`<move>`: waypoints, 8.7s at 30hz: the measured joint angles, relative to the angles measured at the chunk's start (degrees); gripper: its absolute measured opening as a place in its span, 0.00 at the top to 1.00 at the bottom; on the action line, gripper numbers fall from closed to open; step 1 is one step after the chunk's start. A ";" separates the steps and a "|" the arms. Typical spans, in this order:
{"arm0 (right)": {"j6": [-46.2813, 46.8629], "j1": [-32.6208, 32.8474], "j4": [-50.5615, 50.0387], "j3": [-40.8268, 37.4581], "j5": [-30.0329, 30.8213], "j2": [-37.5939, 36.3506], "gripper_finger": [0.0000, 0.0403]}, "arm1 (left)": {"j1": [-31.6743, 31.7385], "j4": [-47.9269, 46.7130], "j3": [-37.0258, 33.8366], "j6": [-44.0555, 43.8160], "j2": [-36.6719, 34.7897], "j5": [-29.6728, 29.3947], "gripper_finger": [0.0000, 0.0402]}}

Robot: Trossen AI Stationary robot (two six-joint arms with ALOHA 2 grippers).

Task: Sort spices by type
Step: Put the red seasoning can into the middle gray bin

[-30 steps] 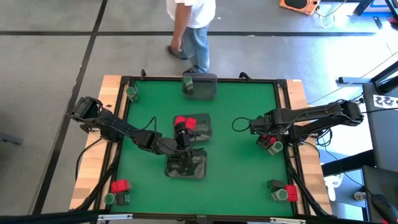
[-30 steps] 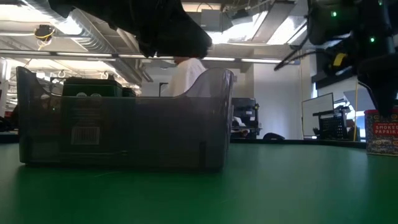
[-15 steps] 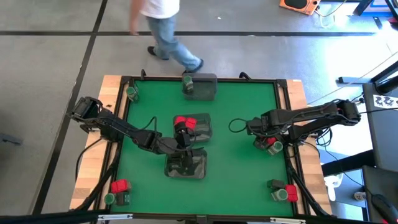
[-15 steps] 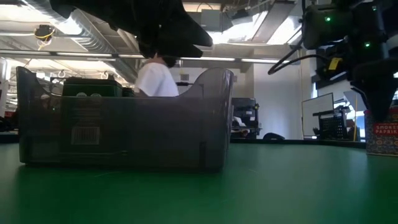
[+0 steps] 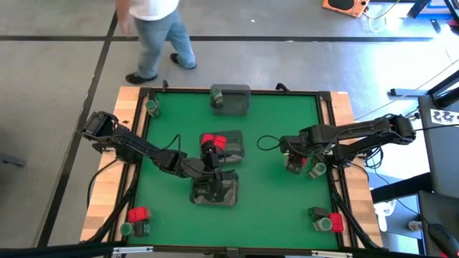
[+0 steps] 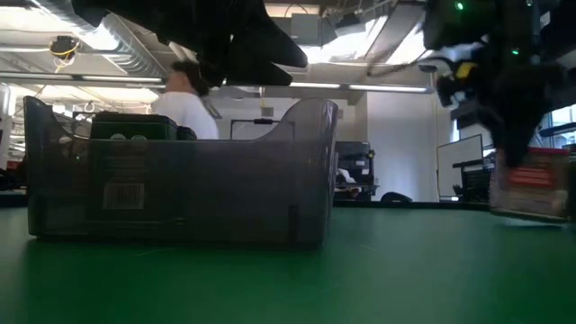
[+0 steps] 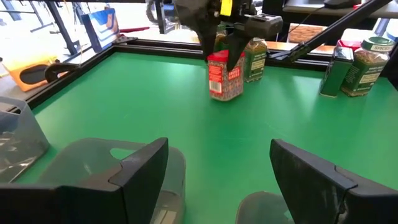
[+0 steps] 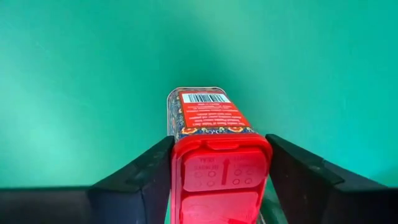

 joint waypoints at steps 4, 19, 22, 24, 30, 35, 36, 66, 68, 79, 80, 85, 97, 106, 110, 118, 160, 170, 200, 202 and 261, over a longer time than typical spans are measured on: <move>-3.87 0.00 5.56 0.35 0.17 -0.01 0.44 | 0.01 0.00 0.01 -0.48 0.00 0.00 0.30; -30.25 2.23 24.90 0.08 -2.78 -0.02 0.44 | 0.59 0.00 0.00 -0.22 0.00 -0.02 0.30; -37.66 4.35 27.47 0.08 -2.74 -0.02 0.42 | 0.92 -0.02 0.01 -0.26 0.00 -0.04 0.30; -42.34 5.94 28.68 0.08 -2.76 0.09 0.41 | 0.93 -0.02 0.02 -0.44 0.00 -0.04 0.30; -49.90 9.92 30.08 0.08 -1.47 4.80 0.43 | 0.92 -0.02 0.00 -0.47 0.02 -0.04 0.30; -51.01 12.13 33.27 0.13 3.21 8.37 0.38 | 0.92 0.02 0.00 -0.50 0.02 -0.02 0.30; -50.83 12.20 33.91 0.11 3.08 8.85 0.36 | 0.92 0.02 0.00 -0.50 0.02 -0.04 0.30; -17.32 13.51 12.01 -5.15 -2.57 -16.83 0.21 | 3.56 -18.54 29.65 -1.62 20.02 1.81 0.30; -17.32 13.51 13.64 -7.13 -1.53 -18.62 0.21 | 4.15 -26.01 36.02 -4.11 23.00 2.82 0.30; -16.72 13.51 19.66 -11.98 1.85 -19.99 0.21 | 6.15 -40.47 55.00 -6.90 34.85 8.30 0.30; -16.72 13.51 19.97 -12.05 1.83 -19.98 0.21 | 6.26 -40.04 55.03 -6.79 35.19 8.42 0.30; -16.59 13.51 19.73 -12.11 1.85 -19.98 0.21 | 6.66 -40.37 55.04 -8.22 37.20 9.76 0.30; -16.63 13.51 19.78 -12.11 1.85 -19.97 0.21 | 6.78 -39.80 55.06 -10.63 40.06 10.56 0.37; -16.91 13.51 19.80 -12.11 1.90 -19.97 0.21 | 6.72 -40.20 55.05 -10.69 39.74 10.10 0.48; -16.94 13.51 19.82 -12.11 1.90 -19.96 0.21 | 5.63 -42.95 54.99 -10.73 36.46 5.66 0.48; -16.94 13.51 19.86 -12.11 2.02 -19.97 0.21 | 1.81 -57.67 55.04 -15.95 26.54 -12.54 0.48; -16.83 13.51 19.59 -12.09 5.31 -19.95 0.21 | 10.30 -63.39 34.93 -58.95 23.54 -14.76 0.40; -16.83 13.50 19.59 -12.09 5.31 -19.96 0.21 | 10.45 -62.47 34.75 -56.06 23.56 -14.51 0.36; -16.85 13.50 21.05 -12.05 5.30 -19.95 0.21 | -4.76 -82.54 38.03 -50.07 7.50 -13.16 0.26; -16.85 13.49 21.15 -12.05 5.28 -19.95 0.21 | -6.72 -87.59 38.03 -55.61 6.31 -12.66 0.26; -20.74 13.49 26.55 -12.05 9.22 -19.95 0.21 | -41.38 -103.13 32.91 -74.83 9.66 35.94 0.26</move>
